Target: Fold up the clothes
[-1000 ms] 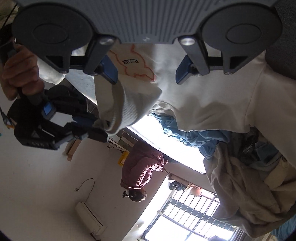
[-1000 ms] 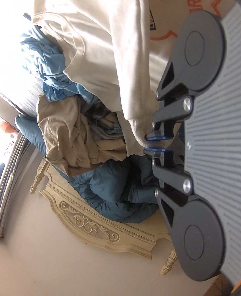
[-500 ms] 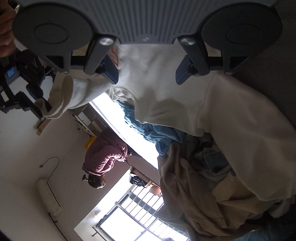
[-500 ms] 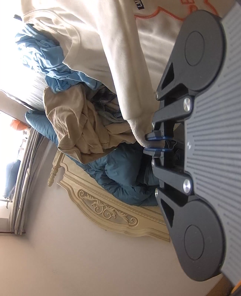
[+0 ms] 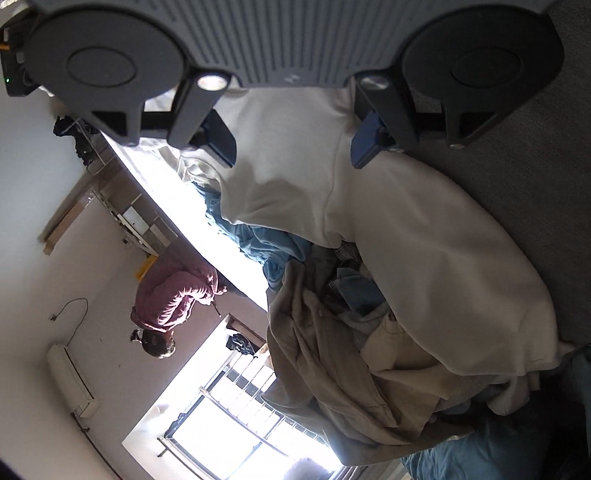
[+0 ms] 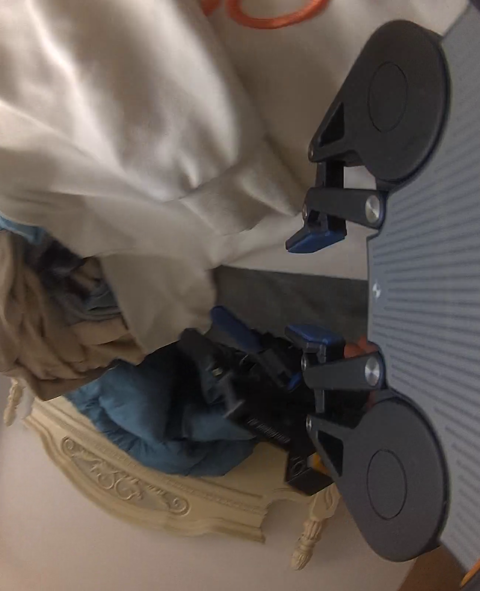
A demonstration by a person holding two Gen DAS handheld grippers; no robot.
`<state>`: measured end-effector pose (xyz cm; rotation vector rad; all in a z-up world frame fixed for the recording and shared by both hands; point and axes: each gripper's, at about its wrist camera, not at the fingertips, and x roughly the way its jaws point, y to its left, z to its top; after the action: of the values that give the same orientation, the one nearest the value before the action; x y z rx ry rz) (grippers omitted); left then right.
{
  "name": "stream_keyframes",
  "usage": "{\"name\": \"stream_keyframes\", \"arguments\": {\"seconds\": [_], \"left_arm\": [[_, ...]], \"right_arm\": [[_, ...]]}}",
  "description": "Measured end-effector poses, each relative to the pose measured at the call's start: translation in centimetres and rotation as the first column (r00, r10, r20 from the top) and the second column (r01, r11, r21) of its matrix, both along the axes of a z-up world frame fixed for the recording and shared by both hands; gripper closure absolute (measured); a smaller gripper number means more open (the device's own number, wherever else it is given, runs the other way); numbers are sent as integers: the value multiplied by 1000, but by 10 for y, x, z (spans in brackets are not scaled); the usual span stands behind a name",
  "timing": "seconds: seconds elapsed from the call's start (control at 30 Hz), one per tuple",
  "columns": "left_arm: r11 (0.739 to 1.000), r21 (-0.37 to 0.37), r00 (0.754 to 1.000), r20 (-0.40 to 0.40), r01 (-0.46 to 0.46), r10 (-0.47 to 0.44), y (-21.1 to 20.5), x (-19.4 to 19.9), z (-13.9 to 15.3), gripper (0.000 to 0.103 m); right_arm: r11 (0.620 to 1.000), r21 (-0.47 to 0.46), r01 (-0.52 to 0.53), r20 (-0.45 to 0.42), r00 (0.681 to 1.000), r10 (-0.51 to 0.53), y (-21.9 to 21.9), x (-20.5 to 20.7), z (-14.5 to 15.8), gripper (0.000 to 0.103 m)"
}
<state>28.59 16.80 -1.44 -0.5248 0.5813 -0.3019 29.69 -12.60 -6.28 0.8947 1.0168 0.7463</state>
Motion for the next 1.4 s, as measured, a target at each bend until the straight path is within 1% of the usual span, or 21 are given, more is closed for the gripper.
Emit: {"name": "stream_keyframes", "arguments": {"seconds": [0.1,0.23,0.3,0.33,0.37,0.4,0.43,0.5,0.57,0.6,0.63,0.7,0.8,0.87,0.93,0.97,1.0,1.1,1.23,1.33,1.4], "left_arm": [[997,48,999,10,52,-53,-23,3,4,34],[983,122,991,8,134,-136,-60,9,7,33],[974,167,988,-11,156,-157,-79,14,5,33],[969,181,986,-22,167,-166,-87,17,3,33],[966,190,985,-30,174,-172,-94,19,2,33],[964,199,984,-35,179,-176,-100,21,1,33],[961,208,983,-40,184,-179,-106,23,0,33],[954,237,983,-39,185,-181,-118,26,-1,33],[943,284,984,-36,176,-173,-130,30,-2,33],[937,307,986,-37,167,-164,-135,32,-4,33],[933,323,987,-41,161,-156,-138,34,-6,33],[928,338,988,-51,154,-146,-142,38,-10,33],[923,358,990,-64,141,-126,-144,43,-16,34],[921,367,991,-69,134,-116,-146,44,-20,34],[919,373,992,-69,127,-109,-146,45,-23,34],[918,376,992,-69,123,-105,-147,45,-24,34],[917,379,992,-69,120,-101,-147,46,-26,34],[920,375,993,-68,119,-100,-150,49,-29,35],[916,381,992,-72,126,-107,-157,51,-33,35],[911,394,992,-64,122,-105,-156,48,-34,35],[908,403,993,-59,118,-103,-155,45,-34,35]], "right_arm": [[1000,13,0,61,998,-1,-19,-18,11,58],[997,-70,42,202,979,-27,-74,-59,39,58],[974,-183,134,287,955,-77,-113,-78,50,58],[950,-244,193,323,940,-108,-134,-85,55,58],[915,-310,258,365,921,-136,-155,-91,60,58],[855,-394,337,419,894,-159,-176,-95,64,59],[778,-475,411,474,865,-168,-195,-99,66,59],[575,-628,524,570,813,-119,-223,-96,67,60],[394,-717,575,616,788,-29,-240,-83,58,61],[340,-744,576,616,788,13,-247,-75,51,64],[316,-760,568,609,792,42,-252,-67,45,65],[297,-784,544,597,793,123,-253,-48,32,67],[238,-829,506,555,799,232,-242,-24,12,71],[218,-849,482,527,802,280,-234,-14,4,73],[187,-862,470,506,807,303,-228,-8,-3,79],[165,-861,481,509,807,299,-227,-7,-5,87],[151,-856,495,517,806,287,-228,-7,-6,91],[178,-810,559,584,794,167,-242,-16,3,96],[215,-797,564,586,809,51,-263,-21,-3,96],[202,-819,537,558,827,64,-266,-22,-6,97],[195,-831,521,543,836,75,-268,-24,-4,93]]}}
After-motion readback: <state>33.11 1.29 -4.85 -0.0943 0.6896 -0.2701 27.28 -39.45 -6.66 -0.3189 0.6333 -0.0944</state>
